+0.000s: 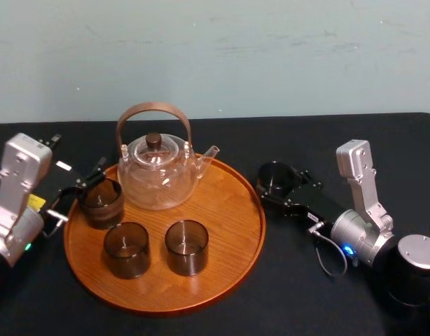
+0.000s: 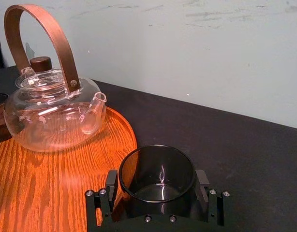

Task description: Pick up the glass from the table and place it on the tray.

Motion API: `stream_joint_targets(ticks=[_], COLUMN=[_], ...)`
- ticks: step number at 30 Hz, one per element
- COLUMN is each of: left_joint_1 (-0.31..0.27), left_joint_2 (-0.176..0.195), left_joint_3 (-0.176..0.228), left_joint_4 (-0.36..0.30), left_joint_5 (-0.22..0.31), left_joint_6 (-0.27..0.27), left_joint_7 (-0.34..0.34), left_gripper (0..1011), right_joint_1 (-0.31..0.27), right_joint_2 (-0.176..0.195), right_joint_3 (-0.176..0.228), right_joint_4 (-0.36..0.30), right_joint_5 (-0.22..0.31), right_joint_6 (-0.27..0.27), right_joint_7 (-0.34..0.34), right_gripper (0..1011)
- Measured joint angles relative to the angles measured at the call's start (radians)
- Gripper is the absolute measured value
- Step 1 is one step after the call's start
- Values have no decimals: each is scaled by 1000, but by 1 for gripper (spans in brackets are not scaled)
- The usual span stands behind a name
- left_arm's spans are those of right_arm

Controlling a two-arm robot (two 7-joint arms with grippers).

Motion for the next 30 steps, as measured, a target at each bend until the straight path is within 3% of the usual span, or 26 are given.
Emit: stream_joint_targets(ticks=[8,30], left_joint_1=[0,0], left_joint_2=[0,0], left_joint_3=[0,0], left_joint_4=[0,0], left_joint_5=[0,0], left_joint_6=[0,0], left_joint_7=[0,0], left_gripper=[1001,1001], right_joint_1=[-1,-7], right_joint_2=[1,3], right_joint_3=[1,4], right_joint_4=[-2,-13], right_joint_5=[1,9], right_joint_6=[1,0], right_joint_7=[-1,7], right_gripper=[904,904])
